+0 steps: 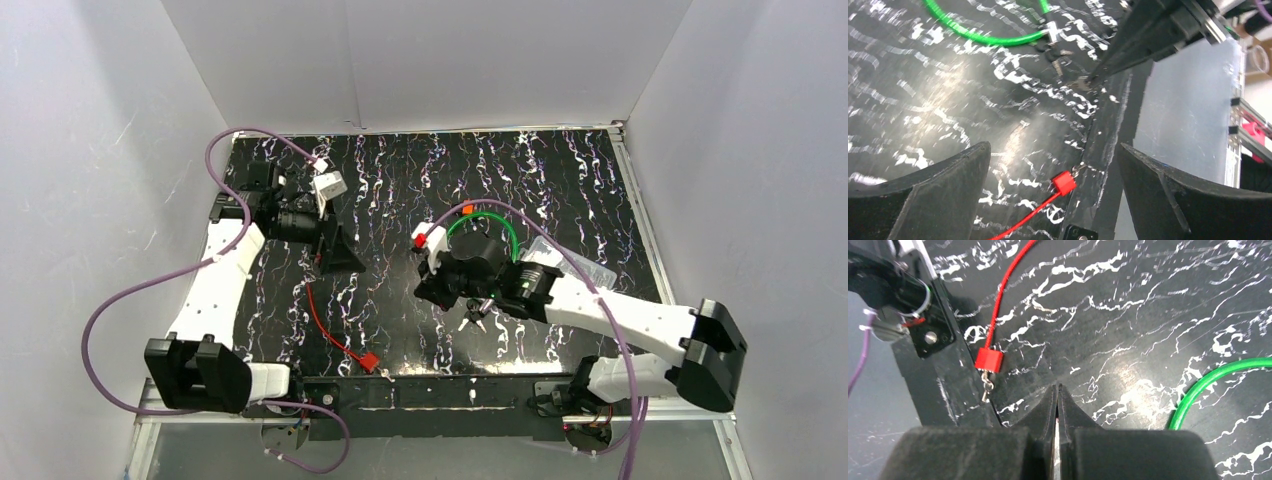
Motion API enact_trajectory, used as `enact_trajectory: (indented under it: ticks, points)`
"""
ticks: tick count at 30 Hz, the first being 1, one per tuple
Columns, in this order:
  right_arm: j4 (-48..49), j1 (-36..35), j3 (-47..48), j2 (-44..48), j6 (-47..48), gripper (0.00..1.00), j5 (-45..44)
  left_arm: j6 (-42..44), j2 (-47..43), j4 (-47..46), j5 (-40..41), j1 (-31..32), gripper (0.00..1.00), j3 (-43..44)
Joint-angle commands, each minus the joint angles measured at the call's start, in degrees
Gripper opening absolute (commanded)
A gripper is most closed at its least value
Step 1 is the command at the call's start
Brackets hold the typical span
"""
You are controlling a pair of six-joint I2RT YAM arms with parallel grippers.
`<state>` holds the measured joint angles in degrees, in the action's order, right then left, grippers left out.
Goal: Unlock with the key
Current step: Pick up the key from the center of the board.
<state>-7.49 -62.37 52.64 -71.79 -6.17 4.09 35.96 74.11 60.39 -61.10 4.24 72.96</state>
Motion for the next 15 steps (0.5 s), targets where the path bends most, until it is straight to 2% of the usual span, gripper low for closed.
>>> enact_trajectory:
  ticks: [1,3,6,9,11,15]
  points:
    - [1.96,-0.14,3.56,5.42,-2.60,0.01,-0.13,14.23,-1.40,9.23,-10.63,5.10,0.98,-0.42]
    - [2.54,-0.12,5.31,6.82,-3.09,0.01,0.86,11.36,-3.42,5.53,-11.25,8.18,0.98,-2.35]
    - [1.83,-0.12,9.01,7.46,-4.00,0.01,2.56,3.65,-9.53,-8.75,-11.01,12.61,0.98,-8.23]
    - [1.47,-0.12,12.49,8.03,-5.38,0.01,3.93,-6.03,-18.15,-28.89,-1.13,19.19,0.98,-15.67]
    - [1.69,-0.12,14.46,8.36,-6.21,0.01,4.97,-8.08,-22.69,-39.17,6.58,22.73,0.98,-19.70]
    - [2.13,-0.12,17.32,8.68,-8.18,0.01,6.55,-7.29,-25.32,-46.80,13.93,25.32,0.91,-20.69]
